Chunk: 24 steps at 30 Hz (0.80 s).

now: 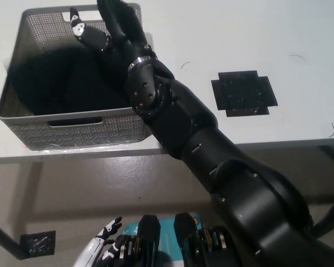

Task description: Use the right hand to pick up a t shirt on the right hand side and place it into a contianer on the left side

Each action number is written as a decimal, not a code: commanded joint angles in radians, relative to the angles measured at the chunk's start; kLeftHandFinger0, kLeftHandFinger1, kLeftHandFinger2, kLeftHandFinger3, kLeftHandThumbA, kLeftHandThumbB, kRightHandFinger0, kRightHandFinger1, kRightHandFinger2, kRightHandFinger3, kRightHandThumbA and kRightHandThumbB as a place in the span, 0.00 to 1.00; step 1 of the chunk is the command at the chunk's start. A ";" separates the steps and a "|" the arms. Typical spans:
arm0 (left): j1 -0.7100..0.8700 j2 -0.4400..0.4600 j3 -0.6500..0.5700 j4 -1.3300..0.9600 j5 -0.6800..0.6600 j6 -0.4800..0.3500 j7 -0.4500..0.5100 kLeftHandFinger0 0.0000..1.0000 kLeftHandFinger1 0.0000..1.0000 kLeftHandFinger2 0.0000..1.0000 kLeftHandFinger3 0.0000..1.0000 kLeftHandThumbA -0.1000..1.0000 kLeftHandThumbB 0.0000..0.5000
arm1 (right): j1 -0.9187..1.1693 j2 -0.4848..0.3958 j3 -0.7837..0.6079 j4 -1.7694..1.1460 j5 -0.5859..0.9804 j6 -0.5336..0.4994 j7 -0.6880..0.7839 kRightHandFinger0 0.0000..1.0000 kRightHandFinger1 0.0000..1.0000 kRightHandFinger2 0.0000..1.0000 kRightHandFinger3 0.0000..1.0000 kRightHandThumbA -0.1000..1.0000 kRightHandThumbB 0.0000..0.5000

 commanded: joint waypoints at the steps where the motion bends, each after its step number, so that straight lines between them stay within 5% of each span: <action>1: 0.001 0.016 -0.002 -0.018 0.005 -0.022 -0.002 0.91 0.95 1.00 1.00 1.00 0.89 | -0.072 0.013 0.013 -0.023 0.034 0.027 0.094 0.98 1.00 1.00 1.00 0.48 1.00; 8: 0.002 0.020 0.009 -0.018 0.005 -0.023 0.007 0.89 0.95 1.00 1.00 1.00 0.88 | -0.062 -0.016 0.034 -0.059 0.032 0.042 0.138 1.00 1.00 1.00 1.00 0.55 1.00; 14: 0.001 0.015 0.012 -0.007 0.013 -0.022 0.016 0.87 0.94 1.00 1.00 1.00 0.93 | 0.005 -0.066 0.051 -0.156 0.025 0.035 0.156 1.00 1.00 1.00 1.00 0.52 1.00; 18: 0.007 0.016 0.013 -0.016 0.027 -0.012 0.026 0.87 0.93 1.00 1.00 1.00 0.88 | 0.106 -0.145 0.093 -0.347 -0.037 0.097 0.176 1.00 1.00 1.00 1.00 0.67 1.00; 22: 0.013 0.014 0.016 -0.017 0.018 -0.014 0.021 0.86 0.93 1.00 1.00 1.00 0.87 | 0.213 -0.233 0.095 -0.549 -0.054 0.154 0.210 1.00 1.00 1.00 1.00 0.71 1.00; 24: 0.014 0.012 0.020 -0.010 0.020 -0.017 0.031 0.85 0.91 1.00 1.00 1.00 0.93 | 0.263 -0.281 0.086 -0.637 -0.051 0.149 0.230 1.00 1.00 1.00 1.00 0.84 0.99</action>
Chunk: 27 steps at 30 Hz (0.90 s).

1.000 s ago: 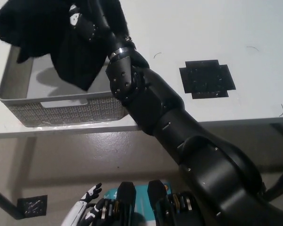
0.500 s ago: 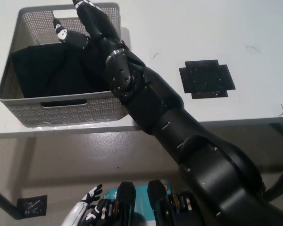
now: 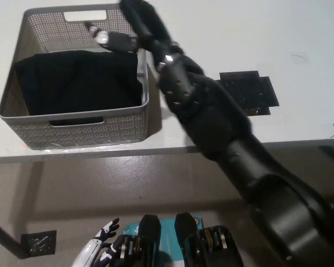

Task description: Use the right hand to pick up a t shirt on the right hand side and place it into a contianer on the left side

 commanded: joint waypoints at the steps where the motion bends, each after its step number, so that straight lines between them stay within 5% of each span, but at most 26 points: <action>1: 0.008 0.011 0.016 -0.016 0.009 -0.015 0.029 0.85 0.91 1.00 1.00 1.00 0.93 | 0.051 -0.108 0.001 -0.216 -0.036 0.057 0.066 1.00 1.00 1.00 1.00 0.84 0.99; 2: 0.014 0.010 0.020 -0.012 -0.002 -0.026 0.030 0.84 0.91 1.00 1.00 1.00 0.93 | 0.148 -0.167 -0.024 -0.379 -0.030 0.092 0.099 1.00 1.00 1.00 1.00 0.92 0.85; 5: 0.020 0.018 0.022 -0.004 -0.014 -0.041 0.021 0.84 0.92 1.00 1.00 1.00 0.89 | 0.218 -0.204 -0.035 -0.466 -0.017 0.075 0.104 1.00 1.00 1.00 1.00 0.94 0.85; 7: 0.025 0.023 0.023 -0.007 -0.009 -0.033 0.020 0.87 0.93 1.00 1.00 1.00 0.82 | 0.356 -0.262 -0.072 -0.616 0.006 0.067 0.104 1.00 1.00 1.00 1.00 0.84 0.87; 19: 0.072 0.010 0.048 0.010 -0.026 -0.036 0.044 0.88 0.94 1.00 1.00 1.00 0.81 | 0.968 -0.410 -0.193 -1.050 0.098 -0.067 0.059 1.00 1.00 1.00 1.00 0.78 0.75; 27: 0.079 0.003 0.066 0.037 -0.036 -0.051 0.055 0.89 0.99 1.00 1.00 1.00 1.00 | 1.321 -0.421 -0.265 -0.967 0.073 -0.217 -0.038 1.00 1.00 1.00 1.00 0.80 0.73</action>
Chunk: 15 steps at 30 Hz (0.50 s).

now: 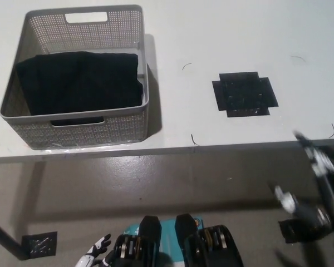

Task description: Use the right hand to pick up a t shirt on the right hand side and place it into a contianer on the left side

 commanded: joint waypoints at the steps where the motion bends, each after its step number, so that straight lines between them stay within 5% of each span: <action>1: 0.011 0.004 0.026 0.009 -0.015 -0.050 0.048 0.89 0.99 1.00 1.00 1.00 1.00 | 0.152 -0.032 -0.076 -0.012 0.042 -0.206 -0.085 1.00 1.00 1.00 1.00 0.80 0.72; 8: 0.010 -0.001 0.047 0.016 -0.039 -0.054 0.038 0.90 1.00 1.00 1.00 1.00 1.00 | 0.245 -0.033 -0.078 0.126 0.017 -0.319 -0.105 1.00 1.00 1.00 1.00 0.79 0.73; 15: 0.008 -0.001 0.057 0.026 -0.048 -0.079 0.046 0.89 1.00 1.00 1.00 1.00 1.00 | 0.242 -0.033 -0.031 0.234 0.064 -0.319 -0.157 1.00 1.00 1.00 1.00 0.73 0.63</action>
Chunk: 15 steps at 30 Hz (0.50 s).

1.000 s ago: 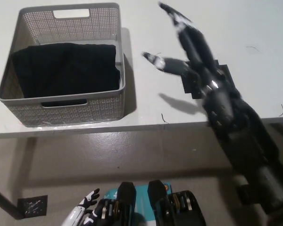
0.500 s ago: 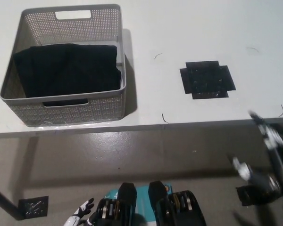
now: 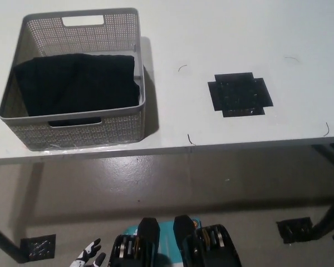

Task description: Use the right hand to pick up a t shirt on the right hand side and place it into a contianer on the left side

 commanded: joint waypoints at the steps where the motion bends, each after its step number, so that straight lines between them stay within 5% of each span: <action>1: -0.002 0.001 0.025 -0.009 -0.036 -0.065 0.033 0.91 1.00 1.00 1.00 1.00 1.00 | -0.017 -0.013 0.019 0.047 0.040 -0.105 -0.080 1.00 1.00 1.00 1.00 0.75 0.67; 15: -0.016 0.013 0.049 -0.026 -0.027 -0.044 0.025 0.90 1.00 1.00 1.00 1.00 0.98 | -0.096 -0.006 0.103 0.210 -0.012 -0.105 -0.152 1.00 1.00 1.00 1.00 0.79 0.68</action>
